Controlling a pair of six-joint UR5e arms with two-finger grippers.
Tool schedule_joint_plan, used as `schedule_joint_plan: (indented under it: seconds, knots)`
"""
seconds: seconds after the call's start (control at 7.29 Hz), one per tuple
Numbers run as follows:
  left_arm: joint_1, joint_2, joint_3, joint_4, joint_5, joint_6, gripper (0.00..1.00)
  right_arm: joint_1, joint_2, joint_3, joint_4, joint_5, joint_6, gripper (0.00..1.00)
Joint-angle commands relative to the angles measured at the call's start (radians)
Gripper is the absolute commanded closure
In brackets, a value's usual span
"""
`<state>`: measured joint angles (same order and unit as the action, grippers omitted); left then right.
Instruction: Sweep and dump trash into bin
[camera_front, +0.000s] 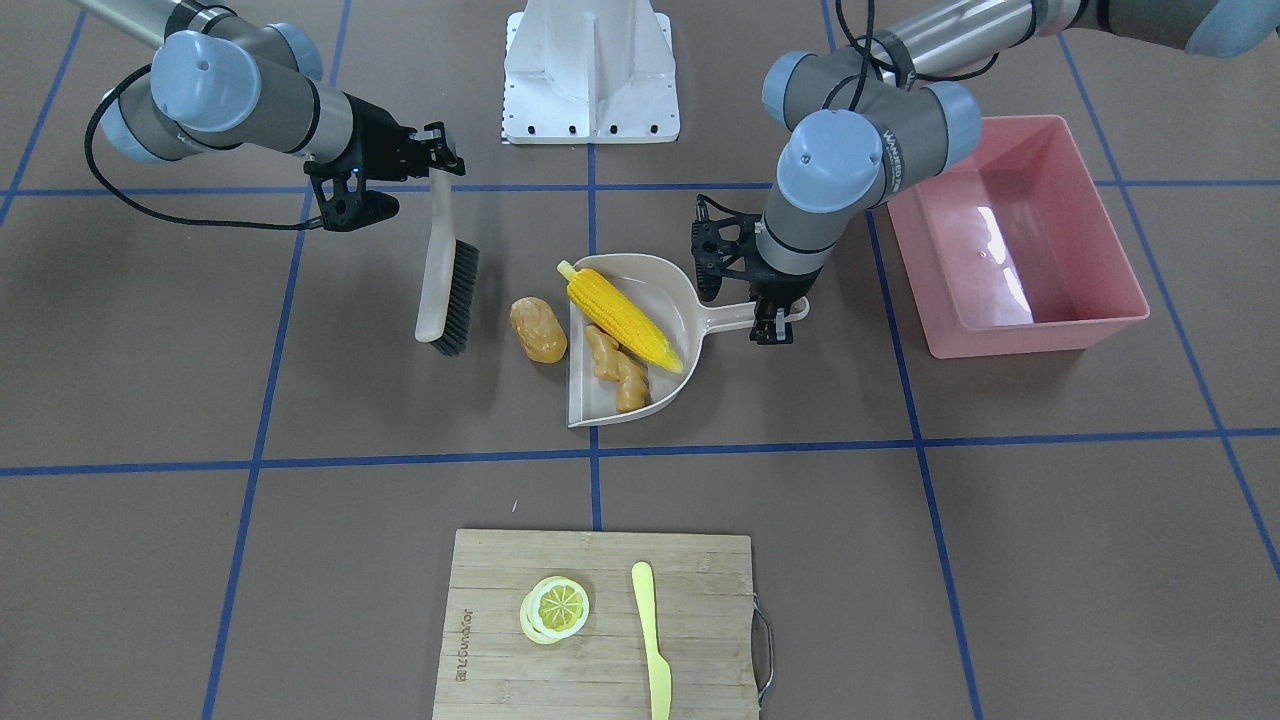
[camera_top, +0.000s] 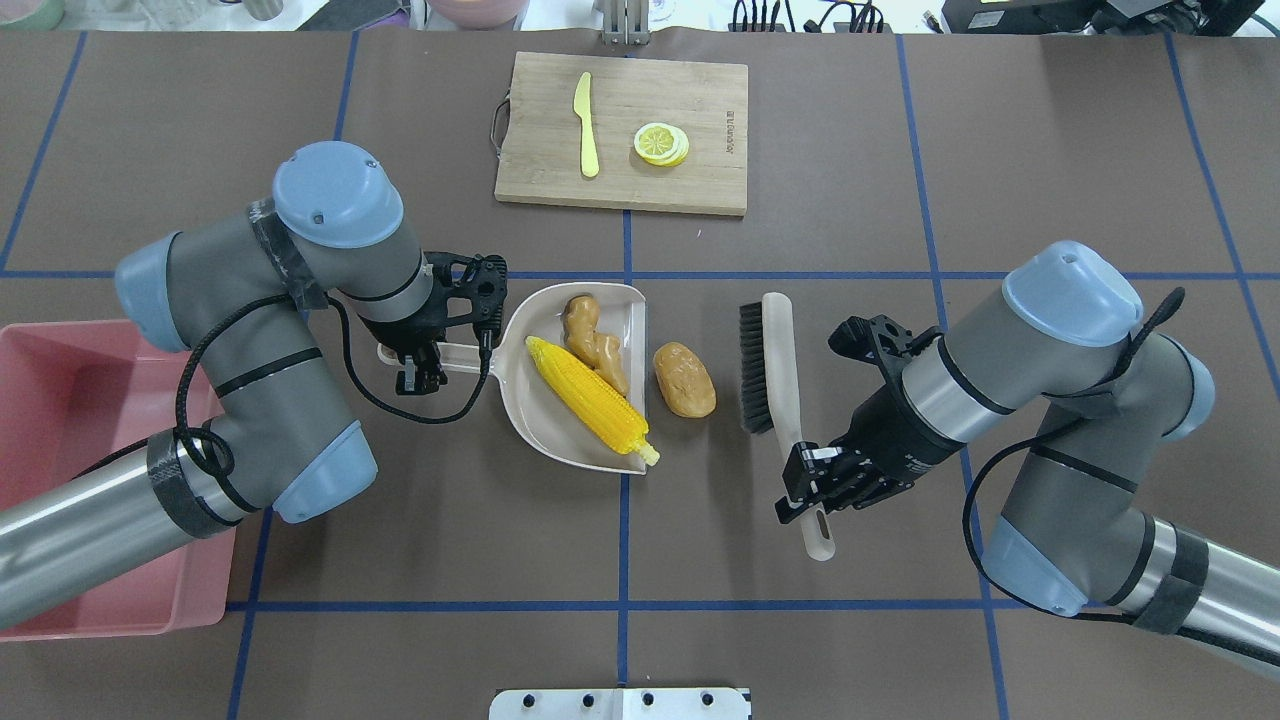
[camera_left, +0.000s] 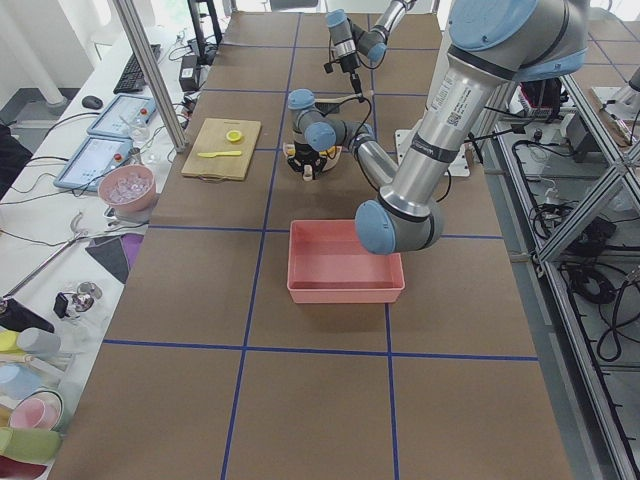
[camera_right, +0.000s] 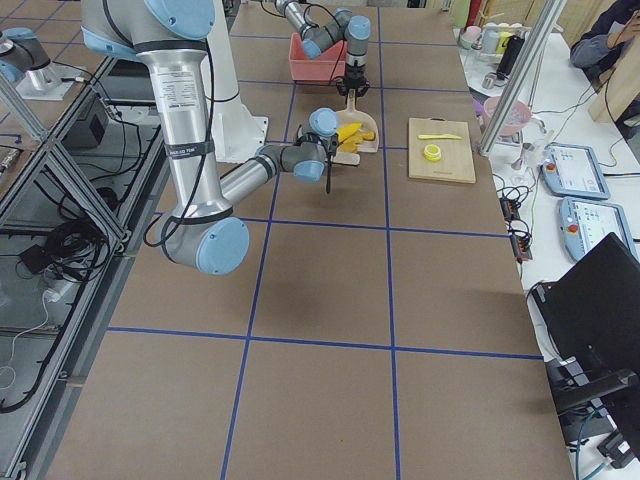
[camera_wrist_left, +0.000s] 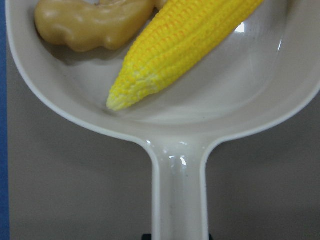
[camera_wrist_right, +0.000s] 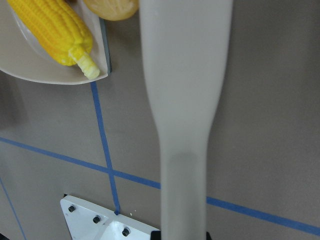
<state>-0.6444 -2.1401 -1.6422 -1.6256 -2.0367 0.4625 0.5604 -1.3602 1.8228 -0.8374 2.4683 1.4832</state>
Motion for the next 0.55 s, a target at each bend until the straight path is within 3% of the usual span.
schedule_joint_plan:
  seconds: [0.0,0.27,0.41]
  knots:
    - [0.006,0.0,0.013,-0.033,0.0,-0.022,1.0,-0.042,0.015,-0.007,0.018,-0.044,0.084,1.0]
    - [0.006,0.0,0.012,-0.04,0.0,-0.022,1.0,-0.121,0.056,-0.013,0.017,-0.133,0.13,1.0]
    - [0.006,0.0,0.012,-0.043,0.0,-0.022,1.0,-0.131,0.093,-0.031,0.017,-0.137,0.159,1.0]
